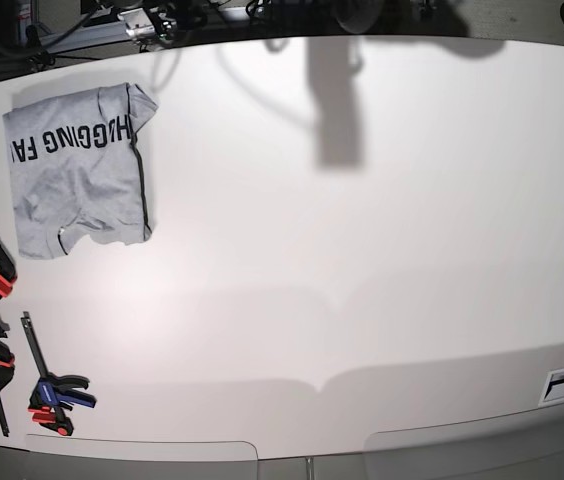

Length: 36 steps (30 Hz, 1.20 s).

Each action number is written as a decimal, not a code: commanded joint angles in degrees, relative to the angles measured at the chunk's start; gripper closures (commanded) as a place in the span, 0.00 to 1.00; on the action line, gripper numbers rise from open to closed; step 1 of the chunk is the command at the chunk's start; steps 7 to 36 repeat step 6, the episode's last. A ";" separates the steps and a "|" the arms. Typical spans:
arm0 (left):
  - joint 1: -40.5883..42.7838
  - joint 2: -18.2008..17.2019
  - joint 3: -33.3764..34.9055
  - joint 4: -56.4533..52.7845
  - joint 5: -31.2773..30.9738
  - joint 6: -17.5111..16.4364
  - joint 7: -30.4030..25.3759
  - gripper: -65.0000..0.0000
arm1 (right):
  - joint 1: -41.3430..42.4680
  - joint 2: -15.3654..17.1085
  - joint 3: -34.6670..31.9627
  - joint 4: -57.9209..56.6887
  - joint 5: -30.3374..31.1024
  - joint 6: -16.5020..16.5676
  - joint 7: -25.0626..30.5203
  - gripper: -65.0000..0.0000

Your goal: Fold the T-shirt properly

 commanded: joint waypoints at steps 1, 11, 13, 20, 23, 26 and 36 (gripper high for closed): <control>0.35 0.37 0.11 0.17 0.39 -0.13 -0.48 1.00 | 1.31 -0.37 0.15 0.09 0.33 -0.35 0.39 1.00; -0.04 1.25 0.09 0.00 0.28 -0.13 -1.40 1.00 | 1.53 -1.68 0.15 -0.07 3.32 -1.55 0.59 1.00; -0.04 1.25 0.09 0.00 0.28 -0.13 -1.40 1.00 | 1.53 -1.68 0.15 -0.07 3.32 -1.55 0.59 1.00; -0.04 1.25 0.09 0.00 0.28 -0.13 -1.40 1.00 | 1.53 -1.68 0.15 -0.07 3.32 -1.55 0.59 1.00; -0.04 1.25 0.09 0.00 0.28 -0.13 -1.40 1.00 | 1.53 -1.68 0.15 -0.07 3.32 -1.55 0.59 1.00; -0.04 1.25 0.09 0.00 0.28 -0.13 -1.40 1.00 | 1.53 -1.68 0.15 -0.07 3.32 -1.55 0.59 1.00; -0.04 1.25 0.09 0.00 0.28 -0.13 -1.40 1.00 | 1.53 -1.68 0.15 -0.07 3.32 -1.55 0.59 1.00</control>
